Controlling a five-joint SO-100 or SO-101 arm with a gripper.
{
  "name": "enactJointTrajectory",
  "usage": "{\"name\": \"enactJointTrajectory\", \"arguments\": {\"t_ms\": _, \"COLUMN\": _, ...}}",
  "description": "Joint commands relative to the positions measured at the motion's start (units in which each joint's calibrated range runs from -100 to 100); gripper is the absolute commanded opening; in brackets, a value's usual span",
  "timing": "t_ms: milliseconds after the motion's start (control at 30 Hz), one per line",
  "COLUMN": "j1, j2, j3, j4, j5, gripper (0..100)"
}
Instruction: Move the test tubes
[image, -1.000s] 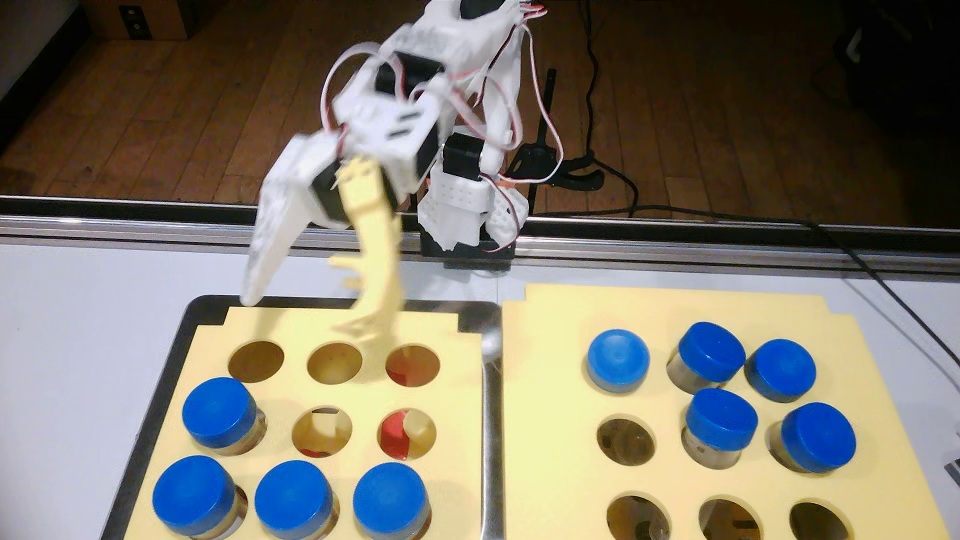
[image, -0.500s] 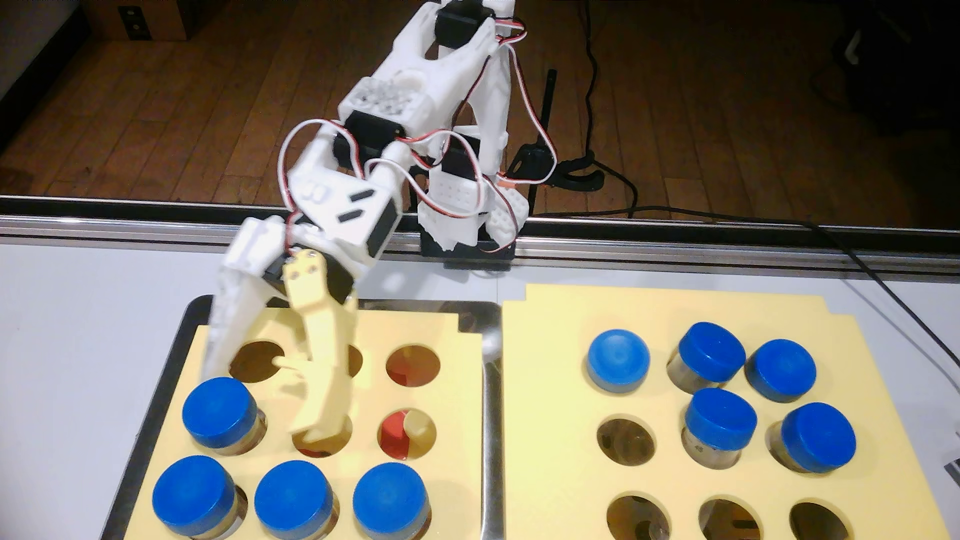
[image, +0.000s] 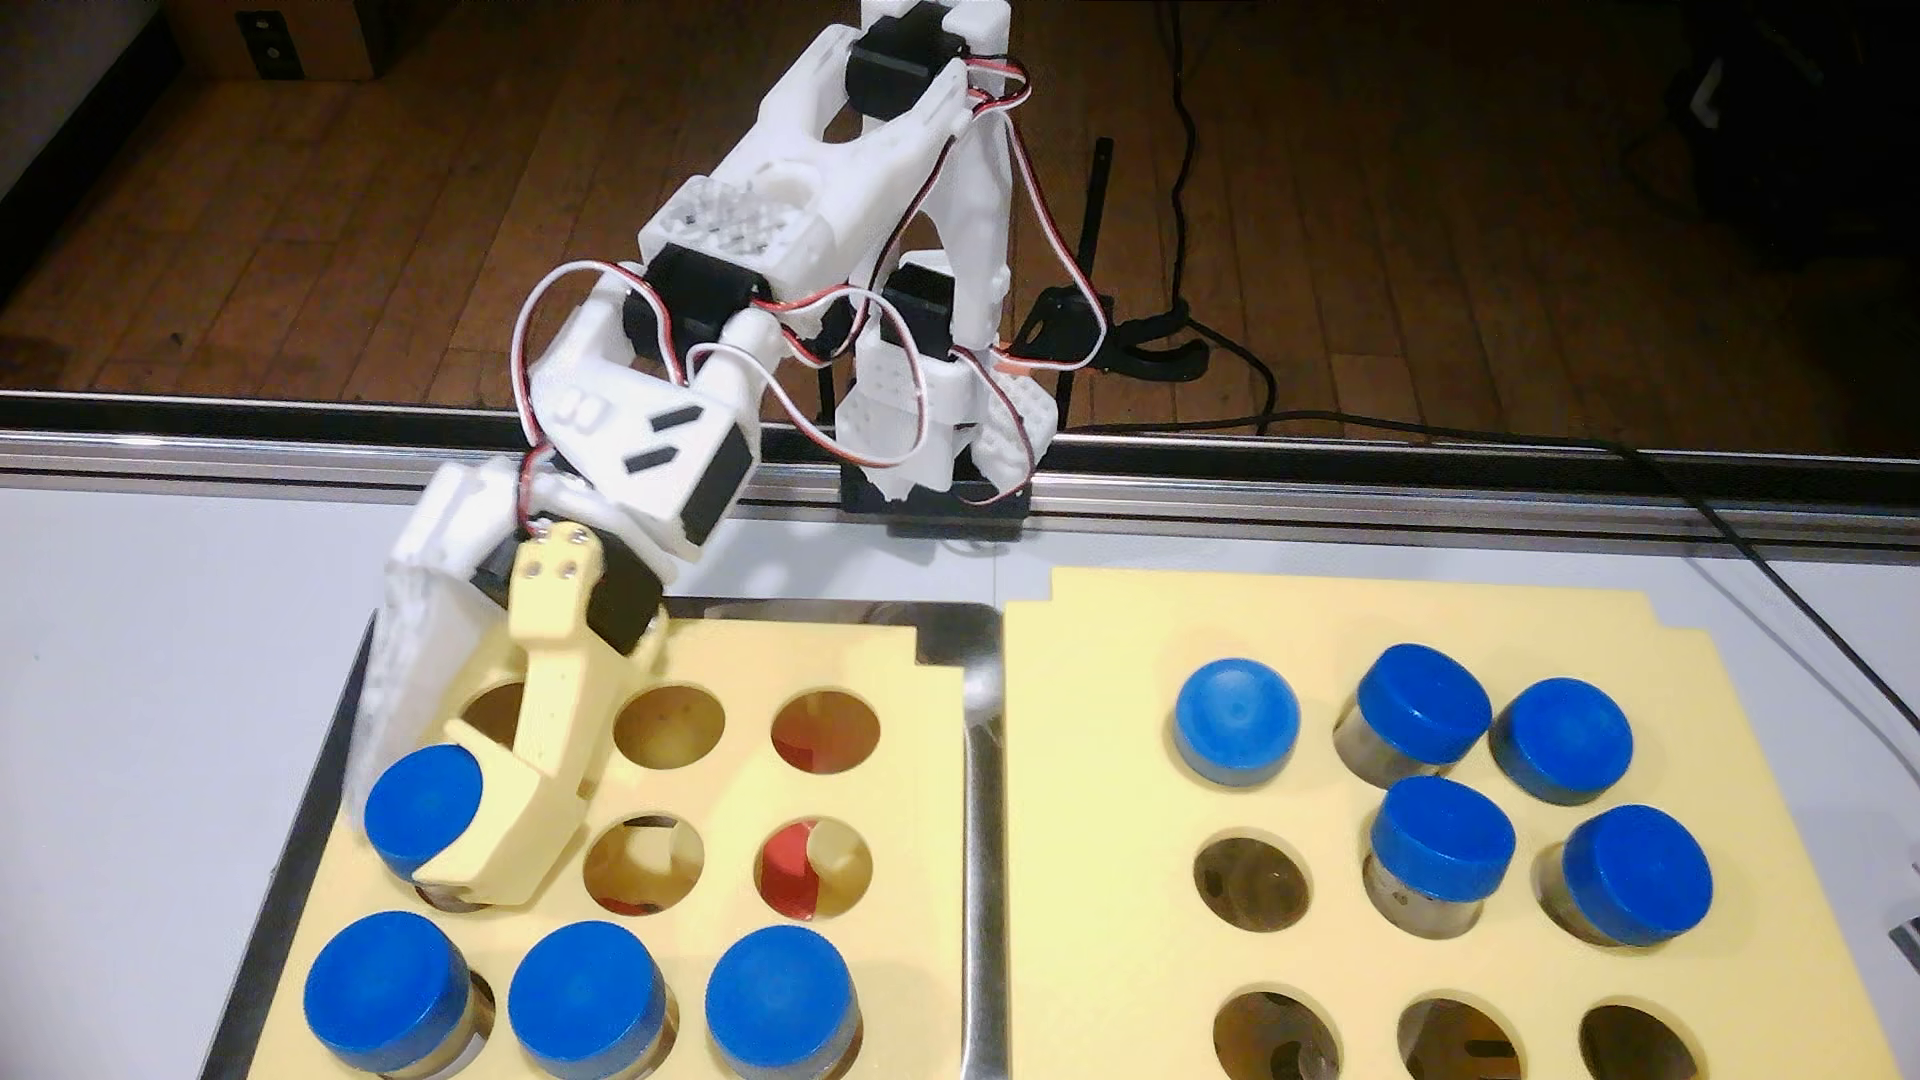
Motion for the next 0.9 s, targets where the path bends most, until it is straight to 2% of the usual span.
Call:
{"name": "enactJointTrajectory", "arguments": {"t_ms": 0, "j1": -1.0, "j2": -0.6, "j3": -2.8, "j4": -0.8, "j5": 0.2, "gripper": 17}}
{"name": "enactJointTrajectory", "arguments": {"t_ms": 400, "j1": -3.3, "j2": -0.8, "j3": -5.2, "j4": -0.8, "j5": 0.2, "gripper": 17}}
{"name": "enactJointTrajectory", "arguments": {"t_ms": 567, "j1": -3.3, "j2": -0.9, "j3": -6.8, "j4": -0.8, "j5": 0.2, "gripper": 10}}
{"name": "enactJointTrajectory", "arguments": {"t_ms": 667, "j1": -3.4, "j2": -1.0, "j3": -9.7, "j4": -0.8, "j5": -0.1, "gripper": 9}}
{"name": "enactJointTrajectory", "arguments": {"t_ms": 867, "j1": -3.4, "j2": -13.3, "j3": -20.8, "j4": -0.7, "j5": -0.1, "gripper": 9}}
